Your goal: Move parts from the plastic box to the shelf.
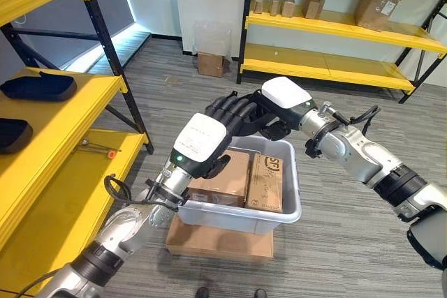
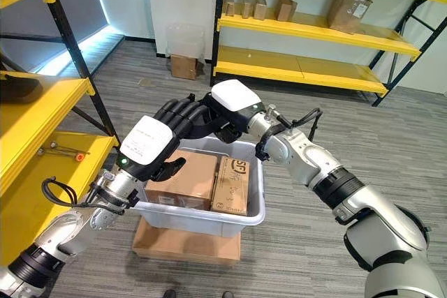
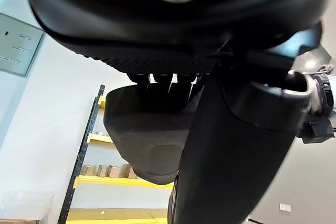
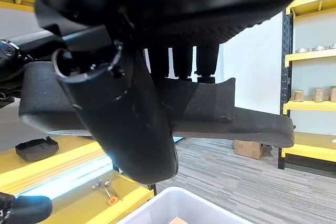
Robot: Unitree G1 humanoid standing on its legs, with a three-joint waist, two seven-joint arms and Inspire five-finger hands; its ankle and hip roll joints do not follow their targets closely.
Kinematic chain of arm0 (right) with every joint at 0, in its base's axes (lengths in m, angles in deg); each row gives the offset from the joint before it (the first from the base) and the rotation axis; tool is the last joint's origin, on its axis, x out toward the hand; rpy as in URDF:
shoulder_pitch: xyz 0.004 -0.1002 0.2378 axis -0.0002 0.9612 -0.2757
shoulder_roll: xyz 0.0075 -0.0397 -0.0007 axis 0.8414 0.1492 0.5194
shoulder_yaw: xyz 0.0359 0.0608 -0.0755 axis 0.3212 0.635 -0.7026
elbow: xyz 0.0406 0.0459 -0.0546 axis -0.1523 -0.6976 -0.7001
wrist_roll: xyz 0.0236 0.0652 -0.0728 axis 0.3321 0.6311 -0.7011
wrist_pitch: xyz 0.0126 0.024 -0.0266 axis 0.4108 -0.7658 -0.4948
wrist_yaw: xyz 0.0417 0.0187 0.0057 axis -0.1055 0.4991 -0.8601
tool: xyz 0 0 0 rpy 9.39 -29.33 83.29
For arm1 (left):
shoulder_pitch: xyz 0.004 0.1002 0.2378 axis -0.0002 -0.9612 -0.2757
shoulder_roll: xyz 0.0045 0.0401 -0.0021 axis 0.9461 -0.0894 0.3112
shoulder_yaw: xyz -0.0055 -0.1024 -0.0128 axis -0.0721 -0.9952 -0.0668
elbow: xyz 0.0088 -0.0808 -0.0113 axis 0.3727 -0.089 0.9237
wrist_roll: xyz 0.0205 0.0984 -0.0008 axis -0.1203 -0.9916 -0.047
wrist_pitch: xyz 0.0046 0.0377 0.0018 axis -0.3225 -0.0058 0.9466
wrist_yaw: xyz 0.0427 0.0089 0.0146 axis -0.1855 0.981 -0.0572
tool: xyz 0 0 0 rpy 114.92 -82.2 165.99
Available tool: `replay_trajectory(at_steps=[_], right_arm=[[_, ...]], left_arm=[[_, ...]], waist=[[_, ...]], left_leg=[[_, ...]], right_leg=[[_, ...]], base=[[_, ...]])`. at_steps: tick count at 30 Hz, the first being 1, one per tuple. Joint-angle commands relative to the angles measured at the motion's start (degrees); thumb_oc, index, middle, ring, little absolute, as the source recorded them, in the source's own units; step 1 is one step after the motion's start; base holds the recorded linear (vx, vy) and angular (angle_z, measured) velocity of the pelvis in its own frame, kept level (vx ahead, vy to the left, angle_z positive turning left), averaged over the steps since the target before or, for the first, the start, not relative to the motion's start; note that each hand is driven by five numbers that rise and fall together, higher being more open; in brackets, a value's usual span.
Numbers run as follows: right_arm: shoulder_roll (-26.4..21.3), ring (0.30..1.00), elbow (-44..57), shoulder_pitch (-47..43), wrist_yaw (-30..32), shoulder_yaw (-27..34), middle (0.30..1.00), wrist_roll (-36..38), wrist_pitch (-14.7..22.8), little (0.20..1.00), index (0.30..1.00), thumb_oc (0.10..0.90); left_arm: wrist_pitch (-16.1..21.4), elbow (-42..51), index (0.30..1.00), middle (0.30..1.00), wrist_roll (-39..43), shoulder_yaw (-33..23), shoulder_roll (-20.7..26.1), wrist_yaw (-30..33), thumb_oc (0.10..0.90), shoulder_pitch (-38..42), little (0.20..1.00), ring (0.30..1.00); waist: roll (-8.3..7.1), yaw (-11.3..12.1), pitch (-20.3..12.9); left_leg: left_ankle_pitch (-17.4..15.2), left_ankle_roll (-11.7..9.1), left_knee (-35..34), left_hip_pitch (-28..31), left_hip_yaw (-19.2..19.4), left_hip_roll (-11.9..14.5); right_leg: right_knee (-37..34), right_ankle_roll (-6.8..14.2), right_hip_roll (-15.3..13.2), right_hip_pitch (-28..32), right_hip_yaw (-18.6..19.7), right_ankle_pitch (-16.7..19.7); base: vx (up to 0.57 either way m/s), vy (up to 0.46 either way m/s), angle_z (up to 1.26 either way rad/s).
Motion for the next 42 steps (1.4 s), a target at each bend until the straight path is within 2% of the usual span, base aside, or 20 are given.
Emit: replay_trajectory(at_steps=[1,17,19,20,21,28,42], right_arm=[[2.53,0.300,-1.15,-11.59,4.74,4.09,0.300,5.01,0.82,0.300,0.300,0.400],[4.54,0.300,-0.15,-11.30,3.40,4.92,0.300,6.61,0.41,0.300,0.300,0.400],[5.10,0.300,-0.38,-11.53,3.42,4.92,0.300,7.05,0.41,0.300,0.300,0.400],[5.62,0.300,-0.68,-12.00,3.56,4.76,0.300,7.14,0.30,0.300,0.300,0.400],[6.23,0.300,-1.02,-12.28,3.73,4.70,0.300,7.48,0.23,0.300,0.300,0.400],[7.79,0.300,-1.46,-13.30,4.06,4.65,0.300,8.44,0.46,0.300,0.300,0.400],[9.30,0.300,-2.37,-13.56,4.71,4.88,0.300,8.42,0.53,0.300,0.300,0.400]], left_arm=[[-1.09,-3.51,1.000,1.000,-1.57,-0.24,-1.34,3.66,0.900,6.95,1.000,1.000],[-3.54,-9.60,1.000,1.000,-4.27,2.59,-2.22,3.58,0.900,12.73,1.000,1.000],[-3.71,-10.69,0.876,0.876,-4.55,3.48,-2.51,3.37,0.812,13.83,0.876,0.876],[-3.83,-11.69,0.640,0.640,-4.76,4.48,-2.85,3.18,0.643,15.02,0.640,0.640],[-3.76,-12.49,0.300,0.300,-4.86,5.60,-3.13,3.03,0.400,16.46,0.300,0.300],[-3.14,-13.05,0.300,0.300,-5.35,8.16,-3.69,2.67,0.400,19.25,0.300,0.300],[-2.35,-13.46,0.300,0.300,-4.85,9.89,-4.33,2.48,0.400,19.97,0.300,0.300]], waist=[[-0.78,-0.55,-8.37],[-0.72,-1.16,-8.46],[-0.69,-1.31,-8.54],[-0.71,-1.42,-8.61],[-0.68,-1.54,-8.65],[-0.51,-1.81,-8.78],[-0.08,-2.11,-8.83]], left_leg=[[-7.96,1.70,1.00,2.22,3.40,1.03],[-8.23,1.75,1.22,2.41,3.79,1.12],[-8.26,1.78,1.19,2.47,3.86,1.14],[-8.26,1.77,1.18,2.48,3.96,1.14],[-8.29,1.76,1.19,2.56,4.06,1.17],[-8.38,1.79,1.16,2.73,4.13,1.16],[-8.69,1.91,1.36,3.03,4.50,1.09]], right_leg=[[2.45,1.39,0.54,-0.98,-2.38,-6.89],[2.69,1.29,0.70,-1.12,-2.06,-7.05],[2.73,1.28,0.74,-1.13,-1.89,-7.10],[2.74,1.25,0.76,-1.14,-1.87,-7.11],[2.77,1.24,0.74,-1.11,-1.79,-7.11],[2.80,1.18,0.71,-1.06,-1.54,-7.13],[2.95,1.16,0.75,-1.02,-1.09,-7.24]], base=[[0.00,0.000,0.00],[0.00,-0.001,-0.02],[0.00,0.000,0.00],[0.00,0.000,0.00],[0.00,0.000,0.00],[0.00,0.000,0.00],[0.00,0.000,0.00]])
